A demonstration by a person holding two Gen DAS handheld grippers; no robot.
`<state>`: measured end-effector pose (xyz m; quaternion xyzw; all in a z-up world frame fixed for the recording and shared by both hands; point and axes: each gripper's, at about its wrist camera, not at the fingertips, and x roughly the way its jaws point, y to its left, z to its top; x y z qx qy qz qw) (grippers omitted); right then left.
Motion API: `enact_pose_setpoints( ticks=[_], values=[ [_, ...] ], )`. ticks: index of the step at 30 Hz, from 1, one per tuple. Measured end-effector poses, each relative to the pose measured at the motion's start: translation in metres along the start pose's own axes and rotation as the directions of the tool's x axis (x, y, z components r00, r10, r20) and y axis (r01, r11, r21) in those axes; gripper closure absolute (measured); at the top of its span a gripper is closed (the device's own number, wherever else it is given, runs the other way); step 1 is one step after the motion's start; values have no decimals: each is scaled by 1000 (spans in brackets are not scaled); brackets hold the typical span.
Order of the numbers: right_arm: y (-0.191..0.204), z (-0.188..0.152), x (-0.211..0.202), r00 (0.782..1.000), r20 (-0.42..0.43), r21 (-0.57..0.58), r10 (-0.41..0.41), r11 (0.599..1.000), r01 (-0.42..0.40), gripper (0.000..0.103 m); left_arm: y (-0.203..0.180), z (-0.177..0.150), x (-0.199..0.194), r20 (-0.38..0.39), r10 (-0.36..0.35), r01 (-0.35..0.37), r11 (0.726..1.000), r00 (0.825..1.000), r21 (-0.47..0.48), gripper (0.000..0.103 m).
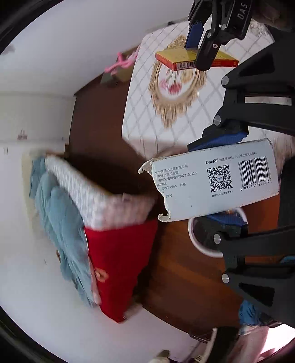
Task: Collect trash
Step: 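Carry both boxes to the bin and open both tools over it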
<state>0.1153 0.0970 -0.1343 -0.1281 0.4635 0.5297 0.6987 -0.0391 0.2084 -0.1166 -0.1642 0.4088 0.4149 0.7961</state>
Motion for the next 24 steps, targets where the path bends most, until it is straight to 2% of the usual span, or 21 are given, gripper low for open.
enact_pose_setpoints(
  ticks=[6,10,14,17,20,22,23,24],
  values=[
    [87,11,73,997,-77,-80,31,996,-37,38,96,-17,45,-71,56,-64,992,996,-111,57],
    [129,14,149,984,-177,-108,33,993,-53,38,154,-32,93,-155,41,-71,979,987,-193,57],
    [151,11,219,961,-275,-100,34,993,-64,38,202,-44,146,-239,-64,-14,950,969,-311,56],
    [161,8,269,937,-348,-74,40,995,-70,38,225,-51,182,-292,-155,33,923,944,-383,55],
    [166,6,309,914,-404,-51,48,996,-75,38,242,-59,208,-324,-245,68,878,914,-473,54],
    [169,6,332,899,-435,-33,52,997,-73,38,248,-62,221,-348,-263,57,862,900,-504,54],
    [170,7,342,892,-449,-30,57,996,-78,38,250,-64,225,-351,-267,55,857,897,-512,52],
    [170,7,351,884,-464,-24,59,997,-79,38,253,-66,228,-353,-270,49,850,896,-525,41]
  ],
)
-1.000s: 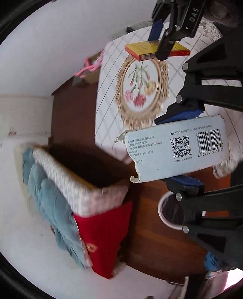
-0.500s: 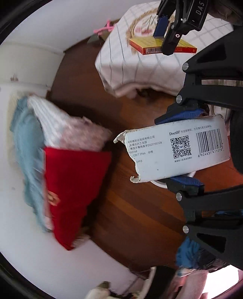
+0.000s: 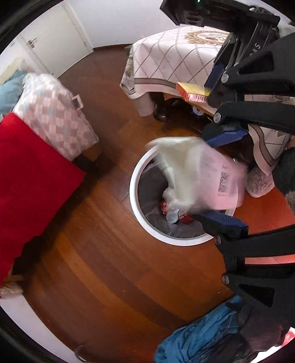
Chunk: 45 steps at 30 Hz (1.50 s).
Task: Collect trash
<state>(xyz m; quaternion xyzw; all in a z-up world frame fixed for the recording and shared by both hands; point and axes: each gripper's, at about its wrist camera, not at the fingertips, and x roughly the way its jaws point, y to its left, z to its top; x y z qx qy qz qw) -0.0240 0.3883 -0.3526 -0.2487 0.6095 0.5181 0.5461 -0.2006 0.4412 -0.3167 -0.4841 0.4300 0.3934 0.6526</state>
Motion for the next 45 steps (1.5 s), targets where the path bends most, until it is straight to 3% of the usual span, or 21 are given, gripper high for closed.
enact_pose_setpoints(
  ticks=[1,2,3,6,8,13,18,23,27,33,45],
  values=[
    [-1,3,5,1000,-8,10,-2,1000,2,38,3,2,2,-1,-3,3,1000,1000,-14,31],
    [-3,7,14,1000,-22,17,6,1000,-6,38,6,2,3,1,-4,4,1000,1000,-31,9],
    [-4,11,23,999,-41,22,15,1000,-14,38,11,2,4,2,5,-5,999,1000,-45,1],
    [-7,22,37,996,-73,45,42,998,-38,37,20,1,-1,8,44,-44,997,999,-66,1],
    [-10,27,42,993,-81,59,80,995,-76,15,24,-4,-9,30,79,-77,994,996,-76,1],
    [-8,25,26,994,-46,21,99,995,-98,0,31,-22,-36,102,183,-174,980,978,-98,1],
    [-1,0,-16,1000,23,-59,6,998,-4,0,22,-53,-63,142,236,-223,970,961,-102,1],
    [8,-29,-60,990,91,-132,-106,984,117,0,1,-84,-82,160,274,-266,961,948,-71,1],
    [14,-49,-93,986,120,-160,-112,978,130,0,-16,-104,-101,174,271,-267,963,947,-49,1],
    [20,-77,-145,987,152,-164,-54,983,79,0,-37,-127,-142,217,251,-252,967,943,-24,1],
    [43,-131,-258,976,181,-222,119,972,-78,0,-66,-165,-237,284,110,-120,993,952,16,1]
  ],
)
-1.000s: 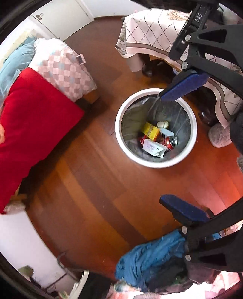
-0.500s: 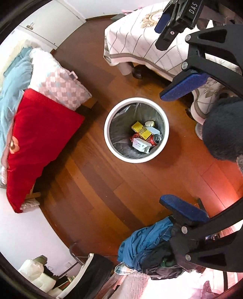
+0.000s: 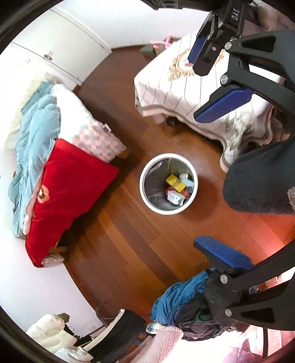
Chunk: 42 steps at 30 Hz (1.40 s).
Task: Collect trash
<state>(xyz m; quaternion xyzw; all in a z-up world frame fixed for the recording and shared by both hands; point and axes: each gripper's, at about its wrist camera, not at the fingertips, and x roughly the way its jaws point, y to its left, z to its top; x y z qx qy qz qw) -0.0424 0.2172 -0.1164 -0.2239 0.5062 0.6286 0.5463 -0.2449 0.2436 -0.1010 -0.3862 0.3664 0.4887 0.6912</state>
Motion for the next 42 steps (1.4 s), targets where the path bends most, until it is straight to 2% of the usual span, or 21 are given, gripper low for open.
enact_pose_setpoints(
  ticks=[8,15,19,42],
  values=[
    [21,-2,-51,997,2,-46,72,996,-72,0,-7,-4,-46,30,-72,72,997,997,4,1],
    [36,0,-78,995,10,-74,102,992,-101,0,-10,-6,-73,53,-127,127,992,990,8,1],
    [47,0,-89,993,2,-95,114,989,-113,0,-10,-7,-80,61,-135,135,991,989,4,1],
    [74,8,-89,994,-12,-138,108,984,-109,0,-12,-13,-89,65,-140,141,990,988,-10,0]
  ],
)
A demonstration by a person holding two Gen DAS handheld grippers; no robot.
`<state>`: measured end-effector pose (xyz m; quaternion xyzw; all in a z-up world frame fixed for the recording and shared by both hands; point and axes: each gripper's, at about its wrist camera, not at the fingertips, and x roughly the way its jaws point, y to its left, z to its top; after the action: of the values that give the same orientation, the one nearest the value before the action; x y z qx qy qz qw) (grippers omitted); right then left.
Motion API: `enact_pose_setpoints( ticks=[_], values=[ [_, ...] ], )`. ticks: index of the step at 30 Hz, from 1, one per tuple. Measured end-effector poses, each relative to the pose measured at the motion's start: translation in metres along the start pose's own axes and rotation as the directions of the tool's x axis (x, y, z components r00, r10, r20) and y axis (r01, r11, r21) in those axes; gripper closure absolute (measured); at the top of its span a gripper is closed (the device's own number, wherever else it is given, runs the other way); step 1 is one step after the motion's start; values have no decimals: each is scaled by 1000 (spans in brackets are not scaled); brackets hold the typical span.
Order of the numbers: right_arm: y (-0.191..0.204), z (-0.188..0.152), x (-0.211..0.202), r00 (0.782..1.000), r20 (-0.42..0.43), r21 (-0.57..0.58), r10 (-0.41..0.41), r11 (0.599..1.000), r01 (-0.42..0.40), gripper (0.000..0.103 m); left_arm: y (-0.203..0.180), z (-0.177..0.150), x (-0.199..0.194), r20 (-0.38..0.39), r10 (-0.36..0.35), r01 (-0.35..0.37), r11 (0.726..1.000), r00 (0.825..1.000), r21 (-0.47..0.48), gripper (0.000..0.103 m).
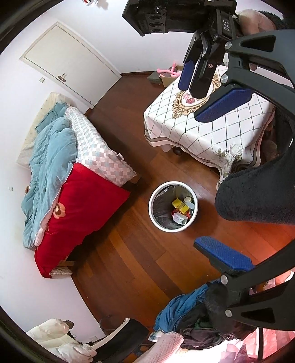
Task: Collect trash
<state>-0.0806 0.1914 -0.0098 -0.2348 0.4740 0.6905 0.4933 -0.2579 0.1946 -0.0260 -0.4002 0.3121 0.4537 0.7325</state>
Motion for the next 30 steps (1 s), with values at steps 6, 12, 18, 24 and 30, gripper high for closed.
enact_pose_setpoints(
  ticks=[6,12,18,24,30],
  values=[
    [1,0,-1,1000,-6,-4,1,1000,-1,0,0,-1,0,4,-1,1,1000,1000,-1,0],
    [2,0,0,1000,-4,0,2,1000,-2,0,-1,-1,-3,3,-7,7,1000,1000,0,0],
    [2,0,-1,1000,-5,-2,3,1000,-3,0,-2,0,-7,2,-16,17,1000,1000,-6,0],
    [8,-2,-2,1000,-8,-12,4,1000,-4,0,-1,-2,-9,-1,-18,18,1000,1000,-10,0],
    [10,1,-2,1000,-7,-15,3,1000,-3,0,-3,-2,-13,0,-24,24,1000,1000,-16,0]
  ],
)
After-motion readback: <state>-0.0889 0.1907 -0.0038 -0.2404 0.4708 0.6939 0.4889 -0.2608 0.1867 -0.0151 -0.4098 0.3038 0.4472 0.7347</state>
